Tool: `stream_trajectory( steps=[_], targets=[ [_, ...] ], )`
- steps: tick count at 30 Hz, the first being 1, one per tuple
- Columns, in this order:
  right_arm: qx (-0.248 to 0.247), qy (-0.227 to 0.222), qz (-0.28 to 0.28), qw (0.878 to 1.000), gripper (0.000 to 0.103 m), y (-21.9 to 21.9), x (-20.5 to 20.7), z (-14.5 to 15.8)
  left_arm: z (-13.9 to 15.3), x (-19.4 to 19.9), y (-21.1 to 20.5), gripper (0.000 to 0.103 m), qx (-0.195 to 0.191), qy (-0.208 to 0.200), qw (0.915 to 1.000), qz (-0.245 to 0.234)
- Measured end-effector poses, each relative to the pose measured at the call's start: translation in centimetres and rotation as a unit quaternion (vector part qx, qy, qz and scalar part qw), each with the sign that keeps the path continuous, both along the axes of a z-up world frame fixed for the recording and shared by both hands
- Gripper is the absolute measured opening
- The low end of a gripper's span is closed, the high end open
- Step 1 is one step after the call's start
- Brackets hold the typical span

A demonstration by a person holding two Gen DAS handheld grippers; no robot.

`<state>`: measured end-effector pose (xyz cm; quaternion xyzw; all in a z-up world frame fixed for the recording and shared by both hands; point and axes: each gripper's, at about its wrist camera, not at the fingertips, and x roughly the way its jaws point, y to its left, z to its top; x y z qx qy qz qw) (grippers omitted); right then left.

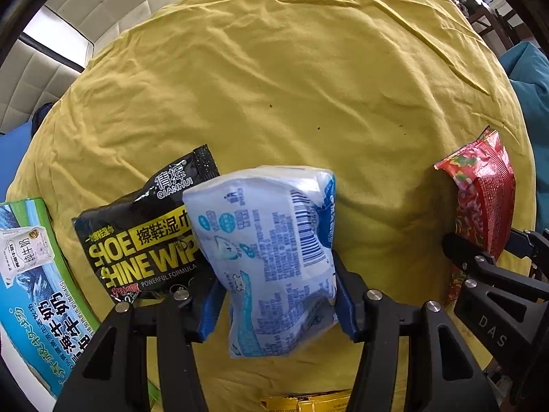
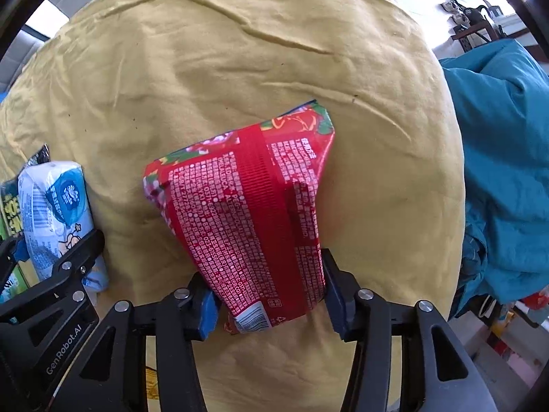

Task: Organize soft objects
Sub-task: 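Carry both packs over the box and lower them inside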

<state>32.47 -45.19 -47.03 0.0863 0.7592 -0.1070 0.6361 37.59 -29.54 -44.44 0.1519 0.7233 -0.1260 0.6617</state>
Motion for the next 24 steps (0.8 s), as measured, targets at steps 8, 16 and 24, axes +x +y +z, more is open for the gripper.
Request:
stream_trajectory(
  steps=[8,16,24],
  targets=[
    [0.048,-0.036,-0.03,0.998,0.048,-0.4,-1.5,4.5,3.9,-1.2,1.1,0.051,-0.013,-0.05,0.9986,-0.009],
    [0.095,-0.079,-0.026,0.992,0.048,0.5,-2.5,10.5,10.5,-3.6,3.9,0.051,-0.059,-0.088,0.9942,0.02],
    [0.134,-0.13,0.019,0.982,0.047,6.6,-3.1,17.5,17.1,-5.7,11.4,0.051,-0.075,-0.123,0.9878,0.059]
  ],
)
